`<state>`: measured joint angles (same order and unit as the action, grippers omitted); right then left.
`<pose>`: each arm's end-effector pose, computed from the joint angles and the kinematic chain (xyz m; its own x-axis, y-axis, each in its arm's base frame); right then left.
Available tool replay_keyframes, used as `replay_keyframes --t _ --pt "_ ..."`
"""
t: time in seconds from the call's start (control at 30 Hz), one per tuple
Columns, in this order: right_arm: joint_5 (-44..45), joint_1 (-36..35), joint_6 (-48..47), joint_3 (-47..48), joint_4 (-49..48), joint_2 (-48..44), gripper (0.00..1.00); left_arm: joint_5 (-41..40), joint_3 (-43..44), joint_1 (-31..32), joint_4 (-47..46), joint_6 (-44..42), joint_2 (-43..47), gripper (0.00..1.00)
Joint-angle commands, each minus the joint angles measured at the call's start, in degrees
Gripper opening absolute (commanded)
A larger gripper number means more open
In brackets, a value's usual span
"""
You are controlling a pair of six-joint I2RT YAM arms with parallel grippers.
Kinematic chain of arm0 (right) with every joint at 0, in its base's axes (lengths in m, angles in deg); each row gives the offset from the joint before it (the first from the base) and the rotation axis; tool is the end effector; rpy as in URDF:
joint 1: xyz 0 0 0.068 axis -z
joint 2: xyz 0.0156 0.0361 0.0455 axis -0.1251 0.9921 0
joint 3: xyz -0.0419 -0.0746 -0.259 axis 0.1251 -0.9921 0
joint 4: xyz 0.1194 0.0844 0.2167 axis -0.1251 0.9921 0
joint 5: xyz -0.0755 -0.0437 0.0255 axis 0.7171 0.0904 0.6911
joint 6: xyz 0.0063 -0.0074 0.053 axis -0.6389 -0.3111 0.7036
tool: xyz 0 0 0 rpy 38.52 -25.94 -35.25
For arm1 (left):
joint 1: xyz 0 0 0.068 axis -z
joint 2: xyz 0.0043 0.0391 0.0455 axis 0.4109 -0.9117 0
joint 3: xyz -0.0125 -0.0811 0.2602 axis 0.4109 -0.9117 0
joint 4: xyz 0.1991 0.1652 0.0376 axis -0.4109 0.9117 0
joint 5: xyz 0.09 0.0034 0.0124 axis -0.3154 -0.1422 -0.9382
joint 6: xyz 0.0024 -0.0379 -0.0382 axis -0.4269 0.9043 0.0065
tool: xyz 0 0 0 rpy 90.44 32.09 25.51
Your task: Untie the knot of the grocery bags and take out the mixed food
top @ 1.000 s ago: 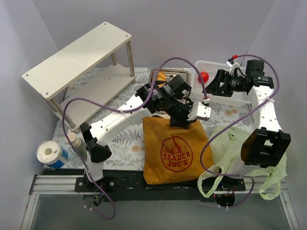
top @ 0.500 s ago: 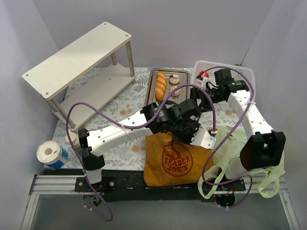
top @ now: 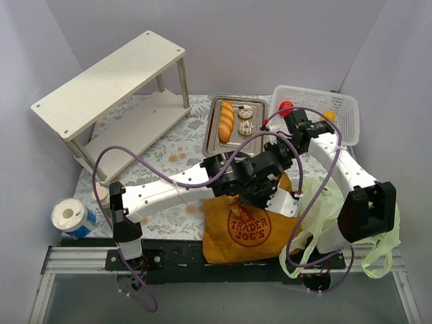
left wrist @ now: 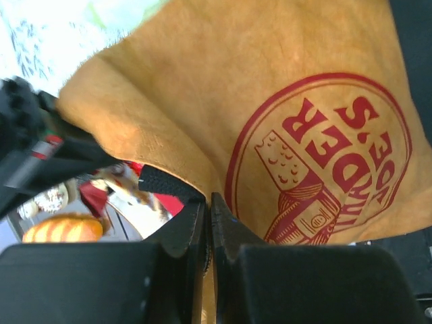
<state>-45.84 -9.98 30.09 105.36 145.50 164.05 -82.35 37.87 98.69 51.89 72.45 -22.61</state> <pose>0.2663 0.1023 0.2809 -0.8287 -0.3858 -0.4055 -0.5488 0.7024 0.4533 0.0952 -0.3568 0.3813 -0.1271 0.8233 -0.5532 0.9913 0.1253 -0.0411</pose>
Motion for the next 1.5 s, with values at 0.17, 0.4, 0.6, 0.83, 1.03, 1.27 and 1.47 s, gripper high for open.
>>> replay_keyframes --t 0.17,0.4,0.6,0.83,1.03,1.27,1.47 --pt "-3.68 -1.11 0.11 30.08 -18.04 2.28 0.01 -12.63 -6.25 -0.17 -2.36 1.47 14.18 0.0" --pt "-1.13 -1.82 2.5 28.36 -23.6 -1.49 0.01 -9.48 -2.98 -0.17 -2.45 1.91 14.36 0.0" --pt "1.86 -1.82 -1.01 7.97 -20.97 -11.94 0.01 -2.7 -11.16 -2.98 -6.66 7.89 19.02 0.02" --pt "6.6 -1.9 -10.77 -4.62 -14.55 -19.77 0.01 -9.9 -20.65 -5.95 -15.01 10.7 27.27 0.74" --pt "7.83 -1.9 -20.17 3.9 -6.73 -21.62 0.01 -0.78 -12.42 -24.91 -22.22 20.97 28.6 0.98" --pt "5.56 -1.9 -22.47 5.14 -12.61 -27.33 0.01 14.66 -9.34 -32.59 -20.13 22.83 24.31 0.98" --pt "5.28 -1.9 -23.62 -4.58 -21.81 -34.61 0.01 35.15 -6.86 -32.6 -11.24 19.32 19.29 0.88"
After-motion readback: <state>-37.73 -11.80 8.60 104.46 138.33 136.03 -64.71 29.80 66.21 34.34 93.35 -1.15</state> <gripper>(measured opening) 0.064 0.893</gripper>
